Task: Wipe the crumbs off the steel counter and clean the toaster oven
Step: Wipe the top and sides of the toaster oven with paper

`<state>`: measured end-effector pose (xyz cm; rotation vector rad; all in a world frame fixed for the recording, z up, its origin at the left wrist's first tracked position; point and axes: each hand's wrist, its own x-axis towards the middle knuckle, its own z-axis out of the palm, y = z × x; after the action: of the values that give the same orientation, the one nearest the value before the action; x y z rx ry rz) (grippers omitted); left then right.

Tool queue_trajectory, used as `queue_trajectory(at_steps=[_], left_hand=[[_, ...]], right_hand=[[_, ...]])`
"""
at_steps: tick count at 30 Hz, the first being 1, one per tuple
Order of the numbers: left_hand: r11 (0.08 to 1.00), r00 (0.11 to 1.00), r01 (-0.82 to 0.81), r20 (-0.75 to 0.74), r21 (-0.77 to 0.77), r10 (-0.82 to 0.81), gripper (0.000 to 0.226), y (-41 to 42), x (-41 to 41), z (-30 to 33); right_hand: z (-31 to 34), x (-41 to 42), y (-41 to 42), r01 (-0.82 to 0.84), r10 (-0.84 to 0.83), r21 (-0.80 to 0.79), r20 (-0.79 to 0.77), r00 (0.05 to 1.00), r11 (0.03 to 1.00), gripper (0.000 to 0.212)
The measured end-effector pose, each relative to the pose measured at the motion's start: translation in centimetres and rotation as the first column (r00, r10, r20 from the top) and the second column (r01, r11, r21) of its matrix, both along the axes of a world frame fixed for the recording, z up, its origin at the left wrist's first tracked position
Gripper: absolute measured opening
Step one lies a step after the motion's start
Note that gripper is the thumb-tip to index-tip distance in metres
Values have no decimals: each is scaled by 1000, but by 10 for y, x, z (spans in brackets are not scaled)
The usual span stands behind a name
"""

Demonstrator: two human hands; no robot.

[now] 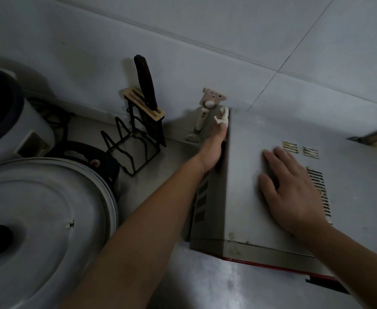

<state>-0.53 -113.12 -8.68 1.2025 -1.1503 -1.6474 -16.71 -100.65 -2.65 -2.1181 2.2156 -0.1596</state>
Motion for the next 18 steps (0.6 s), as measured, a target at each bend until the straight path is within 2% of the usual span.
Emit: queue_trajectory(at_steps=[2,5,10,15,18], left_hand=[[1000,1000,-1,-6,13,1,58,10,0,-6],[997,999,9,-46,73,-6,74,47,9,-13],[994,968,105,-229,13,-99,61,145,27,-16],[993,972,117,-205,12,-112,57,212,38,-33],[994,974,112,-198,-13,-113,77,222,38,-41]], right_hand=[[0,1,1,1,-1,-8,3,1000,1000,63],[1,2,1,4,-4,-2,3,1000,1000,63],[3,3,1,0,0,5,-4,1000,1000,63],[2,2,1,-14,14,24,-15,1000,1000,64],[3,2,0,-5,5,23,-15,1000,1000,64]])
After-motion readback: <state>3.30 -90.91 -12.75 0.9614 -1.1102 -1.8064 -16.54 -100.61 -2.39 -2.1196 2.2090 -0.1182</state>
